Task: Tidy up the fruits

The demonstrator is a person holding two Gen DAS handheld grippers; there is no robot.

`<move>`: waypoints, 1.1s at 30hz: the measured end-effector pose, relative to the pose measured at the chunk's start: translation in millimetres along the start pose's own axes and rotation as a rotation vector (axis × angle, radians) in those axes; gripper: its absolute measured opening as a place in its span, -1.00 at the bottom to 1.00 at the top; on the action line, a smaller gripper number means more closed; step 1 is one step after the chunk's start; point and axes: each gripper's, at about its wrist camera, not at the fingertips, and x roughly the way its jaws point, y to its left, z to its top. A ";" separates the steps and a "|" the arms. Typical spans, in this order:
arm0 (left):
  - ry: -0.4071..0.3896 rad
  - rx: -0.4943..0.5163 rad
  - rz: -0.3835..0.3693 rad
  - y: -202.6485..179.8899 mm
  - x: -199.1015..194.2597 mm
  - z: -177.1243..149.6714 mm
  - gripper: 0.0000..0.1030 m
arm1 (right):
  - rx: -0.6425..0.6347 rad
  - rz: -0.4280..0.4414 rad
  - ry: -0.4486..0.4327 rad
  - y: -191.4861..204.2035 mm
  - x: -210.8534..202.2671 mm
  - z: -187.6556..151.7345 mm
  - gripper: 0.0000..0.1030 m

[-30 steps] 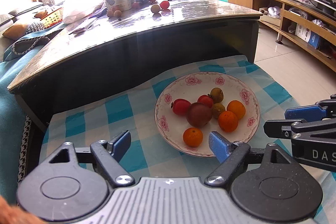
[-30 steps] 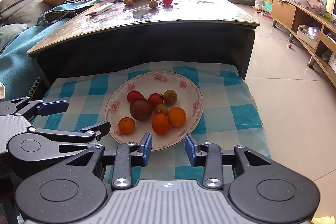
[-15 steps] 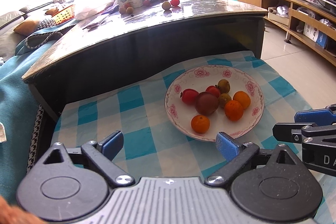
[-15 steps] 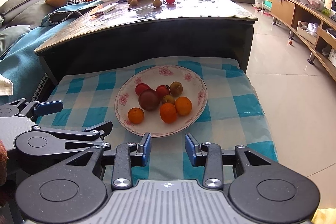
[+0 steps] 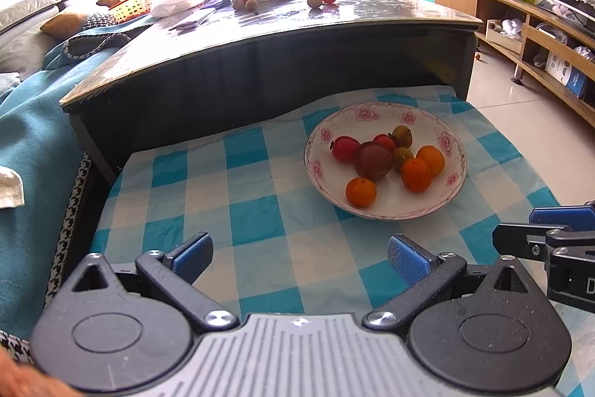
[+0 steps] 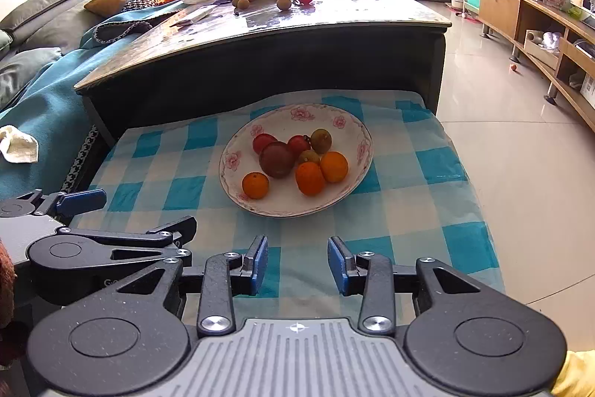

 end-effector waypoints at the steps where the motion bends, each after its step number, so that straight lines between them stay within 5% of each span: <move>1: 0.001 -0.002 0.001 -0.1 -1.0 -1.4 1.00 | -0.001 0.001 0.000 0.6 -0.9 -1.3 -0.38; 33: 0.010 -0.027 0.020 1.0 -42.9 -42.6 1.00 | 0.014 0.010 0.040 14.4 -21.4 -41.9 -0.38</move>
